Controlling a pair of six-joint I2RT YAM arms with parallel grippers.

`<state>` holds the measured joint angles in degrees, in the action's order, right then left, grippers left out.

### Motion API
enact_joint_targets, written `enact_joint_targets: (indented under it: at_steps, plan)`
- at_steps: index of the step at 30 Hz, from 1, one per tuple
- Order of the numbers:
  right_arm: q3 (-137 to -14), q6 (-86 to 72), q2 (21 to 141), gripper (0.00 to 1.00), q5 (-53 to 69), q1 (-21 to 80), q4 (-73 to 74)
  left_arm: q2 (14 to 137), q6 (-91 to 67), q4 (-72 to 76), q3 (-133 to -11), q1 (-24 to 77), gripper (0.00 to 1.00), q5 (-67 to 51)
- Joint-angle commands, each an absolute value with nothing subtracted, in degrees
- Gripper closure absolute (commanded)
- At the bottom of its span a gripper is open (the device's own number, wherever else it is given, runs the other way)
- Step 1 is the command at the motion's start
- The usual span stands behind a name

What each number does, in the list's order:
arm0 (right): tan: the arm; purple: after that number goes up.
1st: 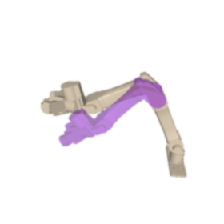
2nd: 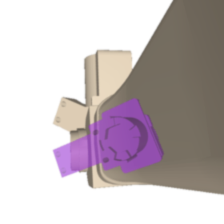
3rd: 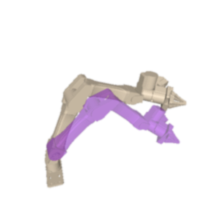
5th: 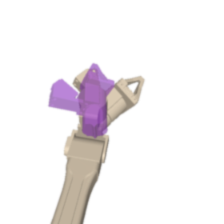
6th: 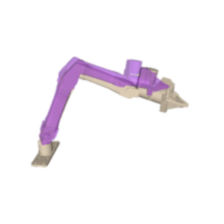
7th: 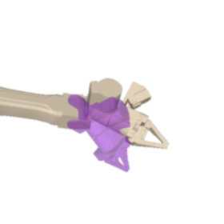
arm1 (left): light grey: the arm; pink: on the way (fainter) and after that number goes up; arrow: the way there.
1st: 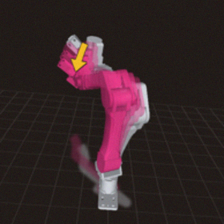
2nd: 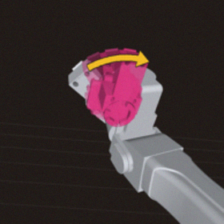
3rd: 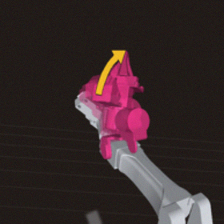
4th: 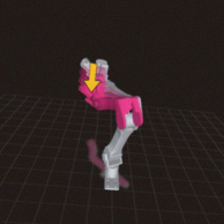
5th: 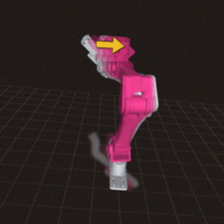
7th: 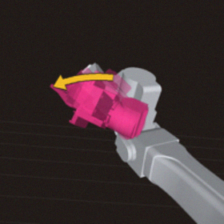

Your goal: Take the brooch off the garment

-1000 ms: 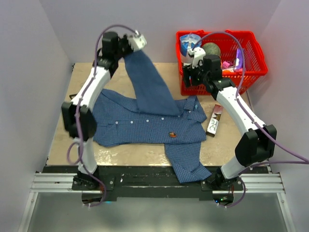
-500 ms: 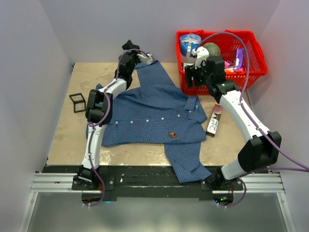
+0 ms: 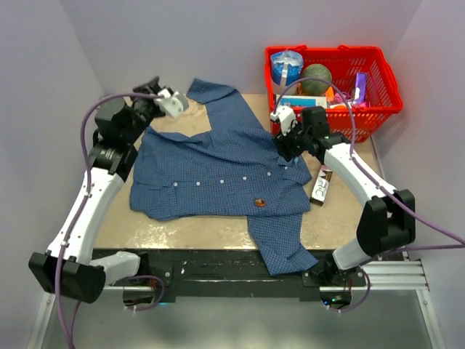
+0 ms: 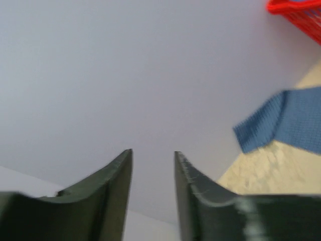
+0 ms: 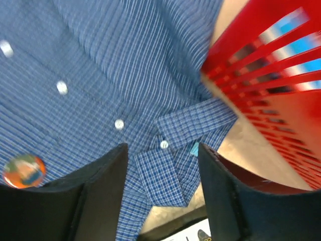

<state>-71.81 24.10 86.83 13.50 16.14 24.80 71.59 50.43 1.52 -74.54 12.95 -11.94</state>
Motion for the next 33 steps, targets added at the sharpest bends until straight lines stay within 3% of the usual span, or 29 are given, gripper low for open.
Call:
enact_joint_targets:
  at_steps: [1,3,7,10,29,33]
  plan:
    - [-68.47,33.57,89.2,0.45,14.24,16.08,26.54,76.12,53.61,-33.03,-61.1,10.99,0.71,-19.08]
    - [-66.63,34.8,90.52,0.47,12.41,16.08,25.58,75.68,53.88,-34.36,-56.89,10.72,0.74,-17.67]
    - [-65.92,38.67,93.95,0.69,10.2,16.08,26.63,75.76,53.35,-32.44,-50.55,10.72,0.84,-15.3]
    - [-65.48,40.07,96.05,0.74,8.7,16.08,26.9,75.94,52.82,-29.8,-46.5,10.55,0.87,-13.01]
    - [-65.48,30.86,101.78,0.75,-0.7,16.7,23.2,82.44,57.3,-19.51,-39.2,-3.42,0.94,2.98]
    - [-69.5,29.62,100.65,0.74,2.35,16.79,27.41,81.05,55.02,-28.54,-47.51,-3.6,0.94,-6.12]
